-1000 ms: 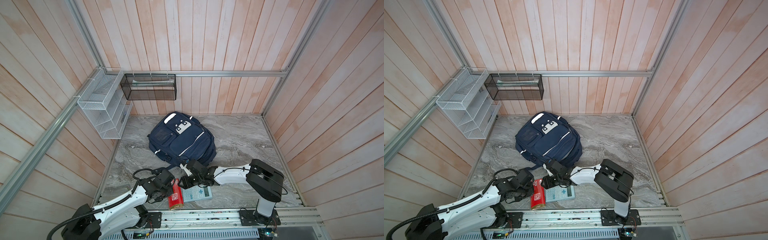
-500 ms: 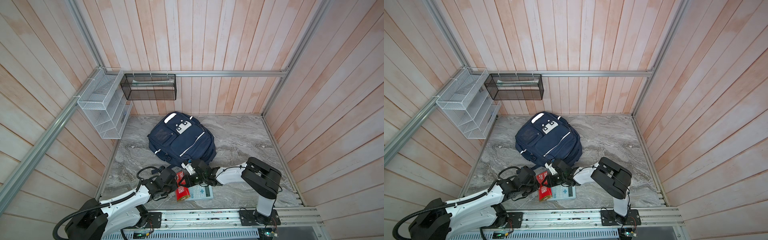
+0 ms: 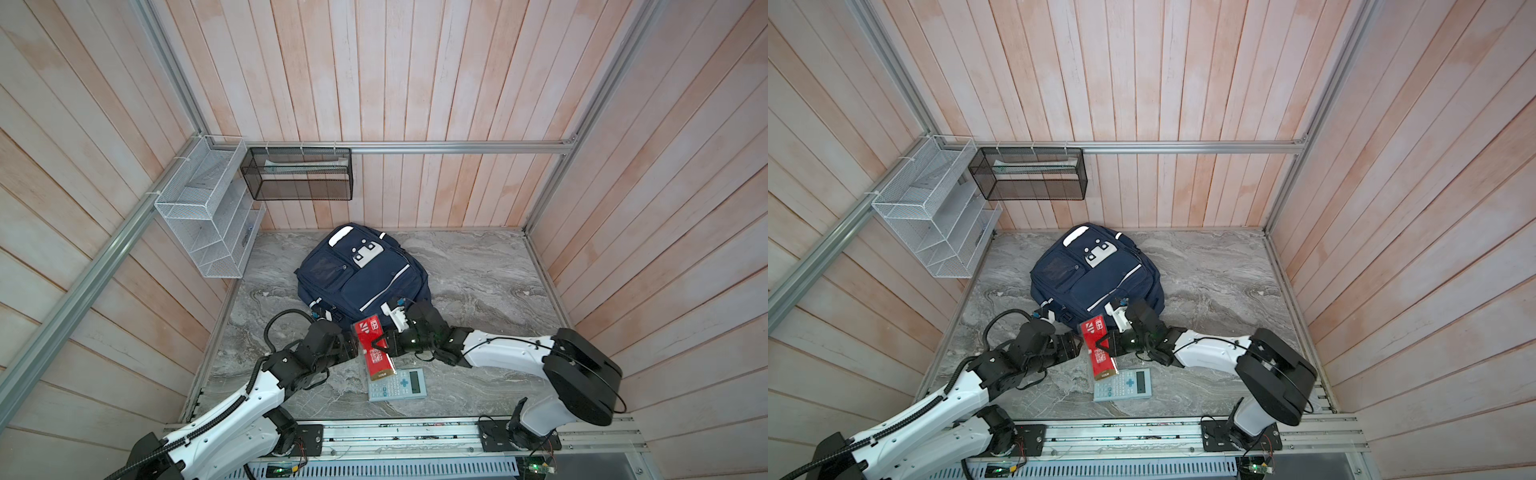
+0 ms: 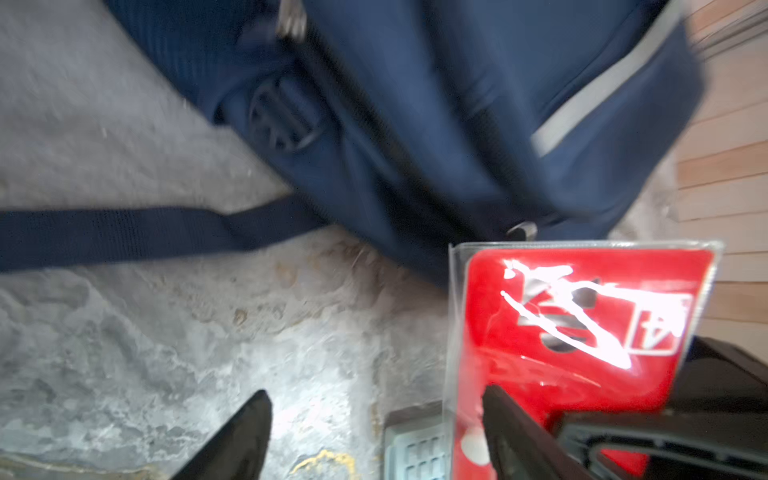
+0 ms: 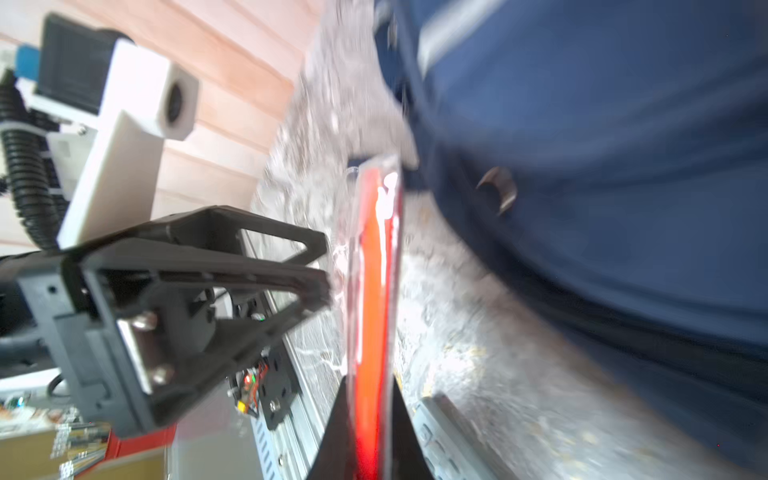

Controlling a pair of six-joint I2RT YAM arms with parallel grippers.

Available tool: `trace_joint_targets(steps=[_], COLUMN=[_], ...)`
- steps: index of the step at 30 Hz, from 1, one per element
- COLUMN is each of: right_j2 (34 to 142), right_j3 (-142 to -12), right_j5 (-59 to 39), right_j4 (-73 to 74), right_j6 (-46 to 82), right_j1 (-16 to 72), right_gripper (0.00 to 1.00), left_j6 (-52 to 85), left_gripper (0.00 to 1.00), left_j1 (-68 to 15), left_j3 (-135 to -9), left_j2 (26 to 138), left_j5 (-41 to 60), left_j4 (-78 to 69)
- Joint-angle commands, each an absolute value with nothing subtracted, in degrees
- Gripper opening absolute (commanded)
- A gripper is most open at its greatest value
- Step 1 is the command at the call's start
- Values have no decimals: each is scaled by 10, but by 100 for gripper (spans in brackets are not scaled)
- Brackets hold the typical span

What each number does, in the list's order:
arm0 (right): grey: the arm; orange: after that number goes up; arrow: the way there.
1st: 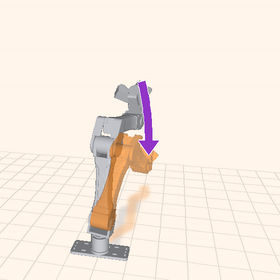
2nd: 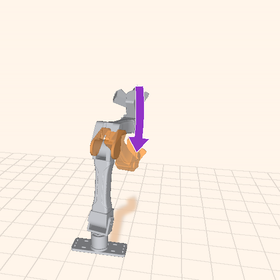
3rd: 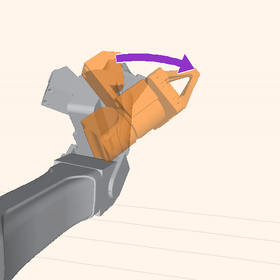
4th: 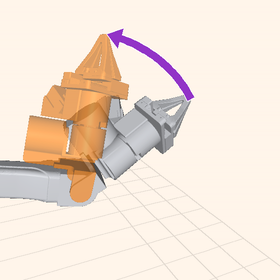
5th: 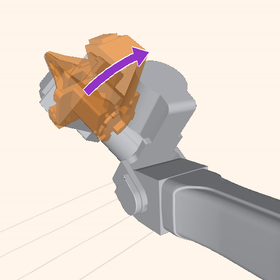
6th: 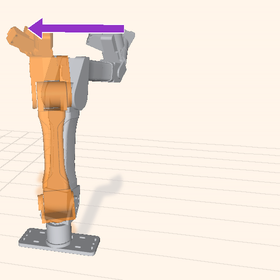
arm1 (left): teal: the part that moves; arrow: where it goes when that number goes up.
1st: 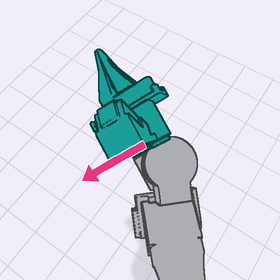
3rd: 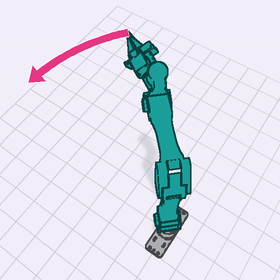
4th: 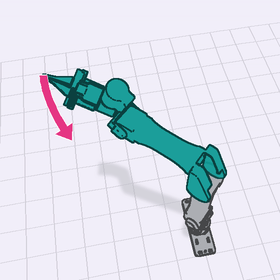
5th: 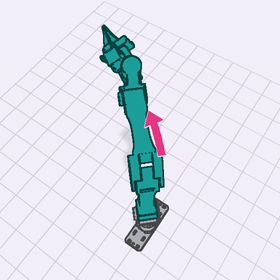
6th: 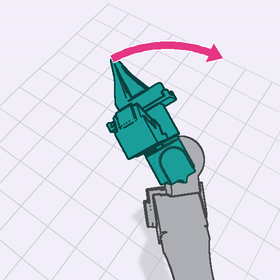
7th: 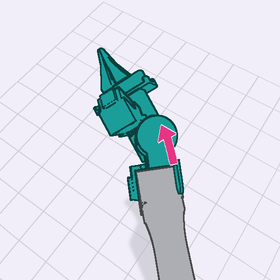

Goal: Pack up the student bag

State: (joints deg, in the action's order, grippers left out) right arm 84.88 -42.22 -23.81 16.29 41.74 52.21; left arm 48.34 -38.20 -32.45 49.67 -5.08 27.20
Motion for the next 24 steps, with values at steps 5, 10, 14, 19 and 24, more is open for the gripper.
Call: trace_joint_targets(steps=[5, 10, 14, 19, 24], right_j2=[690, 564, 528, 533, 552], right_j3=[-350, -292, -291, -285, -287], right_j5=[-174, -158, -198, -274, -308], right_j4=[40, 2, -29, -10, 25], right_j6=[389, 378, 350, 342, 358], right_j1=[434, 298, 182, 78, 64], right_gripper=[0, 0, 0, 0, 0], left_j6=[285, 163, 103, 59, 31], left_gripper=[82, 81, 83, 85, 79], left_j1=[-380, -389, -422, -450, -448], left_j3=[-430, -509, -587, -685, -727], left_j2=[539, 664, 773, 907, 991], left_j5=[-63, -51, -101, -154, -205], left_j4=[219, 178, 194, 225, 210])
